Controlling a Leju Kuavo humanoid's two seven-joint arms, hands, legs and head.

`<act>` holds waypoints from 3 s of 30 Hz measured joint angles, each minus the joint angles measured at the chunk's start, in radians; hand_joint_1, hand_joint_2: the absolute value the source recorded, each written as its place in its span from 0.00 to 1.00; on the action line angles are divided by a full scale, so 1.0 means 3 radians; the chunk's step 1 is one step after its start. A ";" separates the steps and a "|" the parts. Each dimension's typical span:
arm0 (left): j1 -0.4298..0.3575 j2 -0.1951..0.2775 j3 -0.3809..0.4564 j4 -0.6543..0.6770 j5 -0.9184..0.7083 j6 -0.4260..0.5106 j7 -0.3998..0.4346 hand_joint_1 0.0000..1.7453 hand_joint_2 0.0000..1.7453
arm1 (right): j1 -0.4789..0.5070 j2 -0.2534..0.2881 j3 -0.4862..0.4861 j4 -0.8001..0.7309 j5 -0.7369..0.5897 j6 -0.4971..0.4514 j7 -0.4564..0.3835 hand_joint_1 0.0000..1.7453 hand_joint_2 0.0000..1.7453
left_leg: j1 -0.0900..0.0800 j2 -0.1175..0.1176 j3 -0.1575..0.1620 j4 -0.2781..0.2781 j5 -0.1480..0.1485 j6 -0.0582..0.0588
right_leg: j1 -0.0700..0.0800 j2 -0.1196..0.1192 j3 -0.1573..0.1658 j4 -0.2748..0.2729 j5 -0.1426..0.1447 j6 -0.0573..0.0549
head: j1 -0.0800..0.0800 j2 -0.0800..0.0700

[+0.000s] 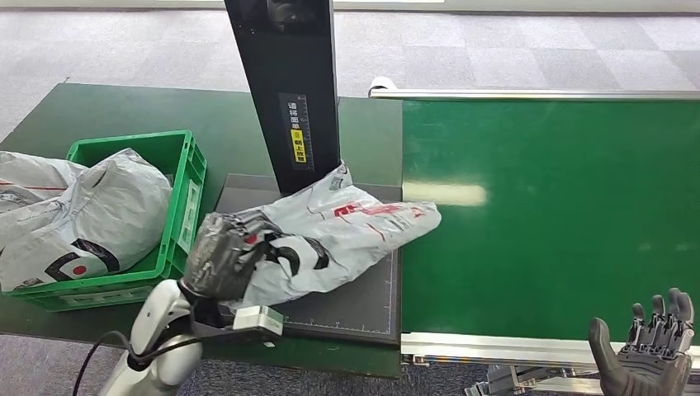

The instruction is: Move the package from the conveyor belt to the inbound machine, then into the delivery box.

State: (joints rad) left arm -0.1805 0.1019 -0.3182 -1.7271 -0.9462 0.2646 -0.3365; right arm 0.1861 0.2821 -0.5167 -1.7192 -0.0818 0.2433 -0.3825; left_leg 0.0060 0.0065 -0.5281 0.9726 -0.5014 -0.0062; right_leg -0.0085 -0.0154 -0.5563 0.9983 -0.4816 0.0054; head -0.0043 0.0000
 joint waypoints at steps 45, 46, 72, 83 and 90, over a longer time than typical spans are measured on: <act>-0.0807 0.0705 0.1037 0.2133 -0.2075 0.0605 0.2238 0.00 1.00 | -0.0229 -0.0409 0.0483 0.0274 -0.0294 -0.0487 -0.0023 0.00 1.00 | 0.0001 0.0001 -0.0003 0.0001 0.0005 -0.0005 | 0.0001 0.0004 -0.0004 0.0000 0.0003 -0.0003 | 0.0001 0.0000; -0.0798 0.0732 0.0957 0.2136 -0.2076 0.0550 0.2325 0.00 1.00 | -0.0225 -0.0416 0.0486 0.0278 -0.0294 -0.0493 -0.0023 0.00 1.00 | 0.0001 0.0001 -0.0003 0.0001 0.0005 -0.0005 | 0.0001 0.0004 -0.0004 0.0000 0.0003 -0.0003 | 0.0001 0.0000; -0.0007 0.0025 0.1253 0.0562 0.2118 0.0902 -0.0683 0.00 1.00 | -0.0002 -0.0320 0.0360 0.0227 -0.0220 -0.0419 -0.0006 0.00 1.00 | -0.0001 0.0003 -0.0004 0.0001 0.0001 -0.0003 | -0.0001 0.0006 -0.0006 -0.0002 0.0002 -0.0002 | 0.0001 0.0000; 0.0273 -0.0176 0.1099 -0.0154 0.2752 0.0528 -0.1020 0.00 1.00 | -0.0002 -0.0318 0.0362 0.0227 -0.0186 -0.0376 -0.0029 0.00 1.00 | 0.0001 0.0002 -0.0002 0.0001 0.0001 -0.0003 | 0.0001 0.0005 -0.0003 -0.0001 0.0002 -0.0002 | 0.0000 0.0000; 0.0423 -0.0492 0.0555 0.0236 0.3597 -0.1658 -0.0554 0.00 1.00 | -0.0125 -0.0372 0.0823 0.0455 0.0263 0.0193 -0.0290 0.00 1.00 | -0.0006 0.0002 -0.0001 0.0001 0.0000 0.0000 | -0.0005 0.0003 0.0001 -0.0005 0.0002 -0.0001 | 0.0001 0.0000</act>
State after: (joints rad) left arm -0.0537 -0.0458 -0.1516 -1.6562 0.1330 -0.2329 -0.5027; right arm 0.1487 0.1706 -0.2698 -1.5826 -0.0029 0.3010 -0.4694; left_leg 0.0043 0.0071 -0.5283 0.9728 -0.5015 -0.0063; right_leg -0.0100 -0.0144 -0.5562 0.9969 -0.4810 0.0052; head -0.0040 0.0000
